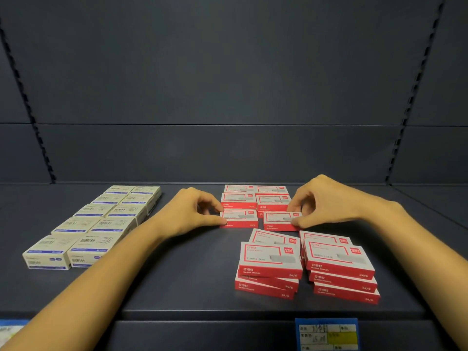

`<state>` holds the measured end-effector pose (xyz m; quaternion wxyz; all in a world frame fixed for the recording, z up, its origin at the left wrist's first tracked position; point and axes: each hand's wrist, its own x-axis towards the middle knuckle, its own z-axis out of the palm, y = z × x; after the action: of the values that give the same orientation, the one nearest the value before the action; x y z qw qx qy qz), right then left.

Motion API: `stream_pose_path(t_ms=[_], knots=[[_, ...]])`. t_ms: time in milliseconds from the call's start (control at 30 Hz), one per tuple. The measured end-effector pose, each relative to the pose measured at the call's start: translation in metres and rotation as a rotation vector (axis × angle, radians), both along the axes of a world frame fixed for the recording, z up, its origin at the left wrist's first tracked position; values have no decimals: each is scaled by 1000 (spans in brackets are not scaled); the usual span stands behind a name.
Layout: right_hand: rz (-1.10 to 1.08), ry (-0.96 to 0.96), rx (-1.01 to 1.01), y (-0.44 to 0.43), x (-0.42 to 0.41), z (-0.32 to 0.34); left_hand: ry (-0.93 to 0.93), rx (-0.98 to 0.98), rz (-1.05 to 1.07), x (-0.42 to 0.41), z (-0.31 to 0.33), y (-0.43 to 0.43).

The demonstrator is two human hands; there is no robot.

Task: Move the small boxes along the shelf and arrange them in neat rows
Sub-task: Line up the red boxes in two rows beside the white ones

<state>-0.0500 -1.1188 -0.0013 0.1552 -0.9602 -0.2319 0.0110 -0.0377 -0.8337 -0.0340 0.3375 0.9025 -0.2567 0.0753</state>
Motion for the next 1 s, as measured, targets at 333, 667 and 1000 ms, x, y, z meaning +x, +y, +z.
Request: stream_pose_path(t_ms=[333,667,1000], knots=[[66,-45,363,-24,-48,13,81,-185,-313,-30,22,-9],[135,32,163,-47,-96,10,138,38,-535,-47,24,-15],[121,-20,213,-36,-93,14,-14,-141,-365,-39,26,-8]])
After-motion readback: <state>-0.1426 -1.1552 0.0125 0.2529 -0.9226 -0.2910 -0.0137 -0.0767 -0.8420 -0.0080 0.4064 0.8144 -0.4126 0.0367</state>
